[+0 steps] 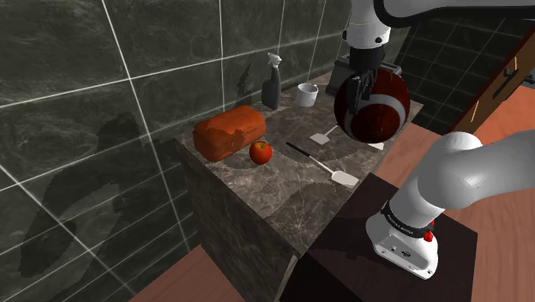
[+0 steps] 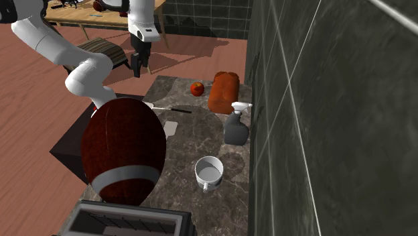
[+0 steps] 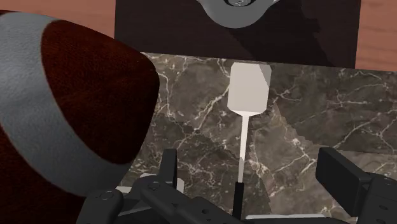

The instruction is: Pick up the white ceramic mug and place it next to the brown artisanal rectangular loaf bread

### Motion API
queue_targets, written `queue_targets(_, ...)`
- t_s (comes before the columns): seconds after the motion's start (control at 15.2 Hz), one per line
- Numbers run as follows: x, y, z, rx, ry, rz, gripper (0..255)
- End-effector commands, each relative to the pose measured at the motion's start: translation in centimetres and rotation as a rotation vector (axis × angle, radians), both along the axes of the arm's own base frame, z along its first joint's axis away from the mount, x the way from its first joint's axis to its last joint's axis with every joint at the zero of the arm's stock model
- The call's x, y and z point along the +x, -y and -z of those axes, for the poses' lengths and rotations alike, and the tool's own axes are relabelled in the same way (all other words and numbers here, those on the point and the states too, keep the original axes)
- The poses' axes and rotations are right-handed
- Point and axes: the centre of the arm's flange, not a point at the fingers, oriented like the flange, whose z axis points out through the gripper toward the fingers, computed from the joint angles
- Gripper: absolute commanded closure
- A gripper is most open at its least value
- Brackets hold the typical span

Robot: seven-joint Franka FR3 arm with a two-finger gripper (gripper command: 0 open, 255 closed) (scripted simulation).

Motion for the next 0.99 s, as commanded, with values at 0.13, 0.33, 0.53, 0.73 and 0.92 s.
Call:
queue_targets(0.13,1.6,1.7,0.9,0.004,0.01,-0.006,0)
queue_targets(0.33,4.1,4.3,2.3,0.01,0.026,-0.015,0)
queue_targets(0.53,6.7,6.8,3.6,0.016,0.042,-0.024,0)
queue_targets(0.73,9.3,9.3,4.9,0.023,0.057,-0.033,0)
queue_targets(0.92,11.9,11.7,6.1,0.029,0.073,-0.042,0)
